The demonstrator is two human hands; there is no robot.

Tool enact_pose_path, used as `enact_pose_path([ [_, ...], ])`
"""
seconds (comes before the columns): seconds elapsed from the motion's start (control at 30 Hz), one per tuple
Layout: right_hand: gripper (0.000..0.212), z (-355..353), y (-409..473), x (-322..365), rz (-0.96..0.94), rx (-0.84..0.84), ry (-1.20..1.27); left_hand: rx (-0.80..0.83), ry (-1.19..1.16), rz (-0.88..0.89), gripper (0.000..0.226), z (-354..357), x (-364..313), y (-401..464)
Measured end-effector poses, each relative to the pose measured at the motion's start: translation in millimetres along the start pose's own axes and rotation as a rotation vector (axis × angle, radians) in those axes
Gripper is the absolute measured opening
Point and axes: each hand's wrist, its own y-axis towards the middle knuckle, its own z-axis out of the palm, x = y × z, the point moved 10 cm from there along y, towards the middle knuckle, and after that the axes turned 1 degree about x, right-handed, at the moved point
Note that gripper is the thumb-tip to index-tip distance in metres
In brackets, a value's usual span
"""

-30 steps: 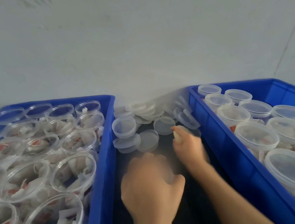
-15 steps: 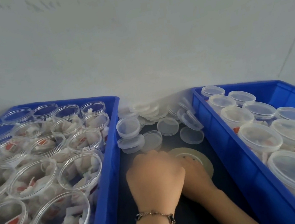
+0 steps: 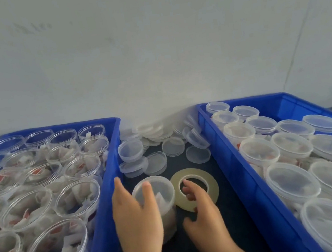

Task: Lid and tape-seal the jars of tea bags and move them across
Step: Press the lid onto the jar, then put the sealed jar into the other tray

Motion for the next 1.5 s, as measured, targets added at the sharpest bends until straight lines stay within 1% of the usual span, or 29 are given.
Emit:
enact_pose_path([
  [0.03, 0.083, 1.6, -7.8, 3.8, 0.001, -0.005, 0.022, 0.049, -0.099, -0.127, 0.070, 5.0, 14.0, -3.4],
  [0.07, 0.086, 3.4, -14.6, 7.7, 0.001, -0.011, 0.036, 0.096, -0.163, -0.206, 0.067, 11.8, 23.8, -7.0],
  [0.1, 0.088, 6.3, -19.5, 11.6, 0.001, -0.014, 0.043, 0.133, -0.196, -0.238, 0.062, 17.4, 28.3, -9.8],
  [0.2, 0.099, 21.2, -24.2, 24.4, -0.007, 0.044, 0.086, 0.168, -0.231, -0.216, 0.039, 24.4, 29.9, -11.0],
  [0.27, 0.105, 25.6, -20.6, 31.0, 0.005, 0.080, 0.129, 0.149, -0.247, -0.209, 0.035, 23.8, 31.0, -10.9],
  [0.33, 0.107, 25.4, -14.5, 37.5, 0.006, 0.099, 0.145, 0.124, -0.231, -0.197, 0.033, 19.8, 29.7, -13.1],
  [0.4, 0.103, 22.2, -10.5, 43.0, -0.002, 0.099, 0.154, 0.101, -0.184, -0.175, 0.034, 16.0, 27.3, -17.0],
  [0.5, 0.085, 14.6, -12.1, 47.8, -0.003, 0.077, 0.186, 0.065, -0.071, -0.152, 0.037, 10.7, 19.6, -26.5],
  [0.53, 0.086, 10.4, -15.1, 49.1, -0.002, 0.065, 0.192, 0.052, -0.030, -0.138, 0.036, 8.5, 13.2, -30.7],
  [0.6, 0.087, -6.7, -20.6, 55.9, -0.037, 0.010, 0.208, 0.016, 0.005, -0.068, 0.033, 2.5, -10.0, -39.1],
  [0.67, 0.080, -36.2, -22.0, 69.3, -0.105, -0.087, 0.256, 0.002, -0.034, 0.046, 0.032, -0.4, -45.2, -47.4],
  [0.7, 0.082, -53.7, -20.8, 77.4, -0.136, -0.135, 0.258, 0.011, -0.070, 0.105, 0.032, 0.1, -66.4, -50.9],
  [0.77, 0.098, -91.2, -13.7, 94.4, -0.191, -0.228, 0.179, 0.061, -0.174, 0.191, 0.037, 8.0, -107.7, -52.8],
  [0.8, 0.104, -110.1, -8.1, 101.6, -0.210, -0.276, 0.123, 0.095, -0.225, 0.212, 0.043, 14.9, -125.7, -50.8],
  [0.87, 0.108, -144.2, 5.9, 112.5, -0.232, -0.348, 0.039, 0.180, -0.290, 0.212, 0.058, 33.8, -154.4, -43.2],
  [0.93, 0.107, -170.9, 22.4, 116.5, -0.215, -0.381, -0.027, 0.263, -0.289, 0.233, 0.061, 54.3, -176.2, -32.9],
  [1.0, 0.101, -195.5, 37.3, 111.6, -0.176, -0.425, -0.088, 0.337, -0.252, 0.313, 0.051, 72.6, -197.1, -25.6],
  [1.07, 0.093, -220.1, 46.7, 96.8, -0.113, -0.505, -0.138, 0.394, -0.208, 0.425, 0.030, 94.6, -215.5, -20.5],
  [1.13, 0.087, -238.0, 51.9, 75.3, -0.050, -0.555, -0.169, 0.473, -0.156, 0.496, 0.022, 123.5, -225.3, -19.6],
  [1.17, 0.085, -244.3, 53.8, 63.5, -0.025, -0.567, -0.182, 0.531, -0.134, 0.499, 0.027, 139.8, -225.9, -20.5],
  [1.23, 0.080, -252.8, 56.9, 40.0, 0.019, -0.573, -0.190, 0.667, -0.094, 0.480, 0.057, 170.9, -221.7, -26.5],
  [1.27, 0.078, -256.0, 58.4, 30.2, 0.033, -0.577, -0.190, 0.712, -0.062, 0.489, 0.063, 182.5, -219.9, -30.3],
  [1.3, 0.076, -259.0, 59.4, 23.0, 0.040, -0.588, -0.194, 0.730, -0.029, 0.518, 0.063, 190.7, -219.6, -32.7],
  [1.4, 0.077, -262.3, 66.4, 15.2, 0.013, -0.587, -0.243, 0.691, 0.085, 0.605, 0.066, 204.4, -216.8, -30.7],
  [1.5, 0.083, -256.9, 84.2, 8.6, 0.015, -0.471, -0.310, 0.619, 0.299, 0.733, 0.074, 213.1, -219.0, -24.1],
])
